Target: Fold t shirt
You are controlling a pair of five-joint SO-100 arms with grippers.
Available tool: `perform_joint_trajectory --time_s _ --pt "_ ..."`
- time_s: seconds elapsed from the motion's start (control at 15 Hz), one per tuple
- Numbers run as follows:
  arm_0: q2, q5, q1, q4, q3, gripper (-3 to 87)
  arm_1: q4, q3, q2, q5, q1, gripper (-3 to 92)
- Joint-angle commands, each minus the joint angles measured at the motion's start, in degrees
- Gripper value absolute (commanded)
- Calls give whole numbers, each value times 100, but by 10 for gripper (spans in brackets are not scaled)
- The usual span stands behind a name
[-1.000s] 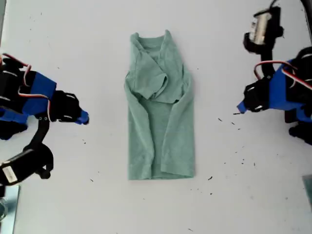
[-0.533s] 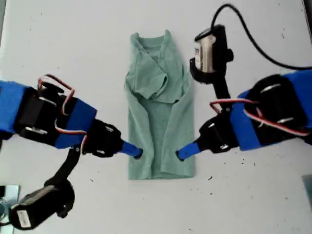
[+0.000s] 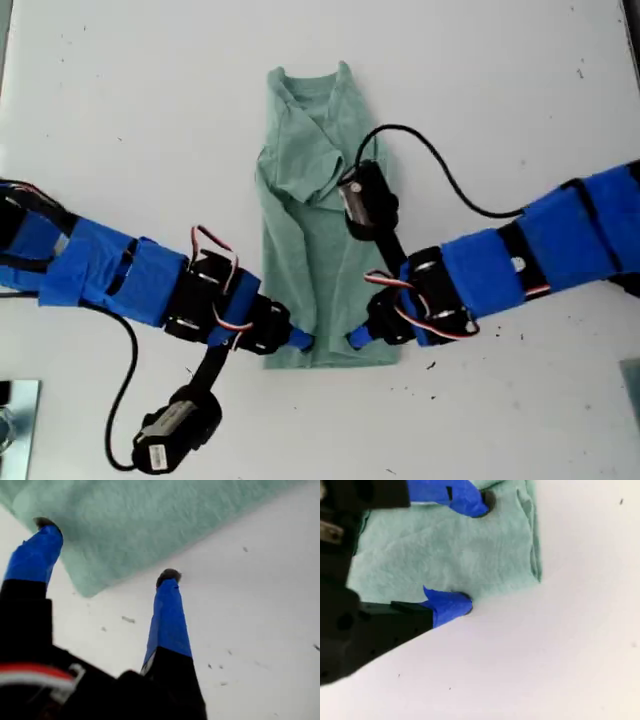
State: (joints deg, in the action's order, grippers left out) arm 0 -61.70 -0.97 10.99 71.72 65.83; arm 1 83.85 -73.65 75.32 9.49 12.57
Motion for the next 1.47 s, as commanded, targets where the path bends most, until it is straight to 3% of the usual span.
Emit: perform_joint_trajectory --time_s 0.0,0.07,0.13,0.2,0.47,0.73,0.8,1.07,1.27,1.4 --pt "360 -53 9 -176 -378 255 -325 105 -536 -62 44 303" --pt "598 -123 53 -220 -457 193 -492 158 -844 -193 132 211" --pt "765 -185 105 -211 -492 57 -501 272 -1081 -343 185 102" --pt "853 -176 123 -202 -510 -1 -501 352 -1178 -413 220 22" --pt "703 -492 167 62 -940 -2 -88 914 -747 -79 211 6" --pt "-492 -967 422 -53 -1362 -2 466 2241 35 606 185 6" --pt "-686 -1134 439 -141 -1362 -2 246 2039 360 712 132 6" --pt "-1037 -1644 -501 105 -1099 -2 114 1714 765 2021 -1345 6" --pt "-1459 -2232 -1916 668 -800 -2 -70 1600 809 3041 -2865 6" --pt "-1758 -2663 -2892 729 -782 -2 -589 1521 817 3489 -3604 5"
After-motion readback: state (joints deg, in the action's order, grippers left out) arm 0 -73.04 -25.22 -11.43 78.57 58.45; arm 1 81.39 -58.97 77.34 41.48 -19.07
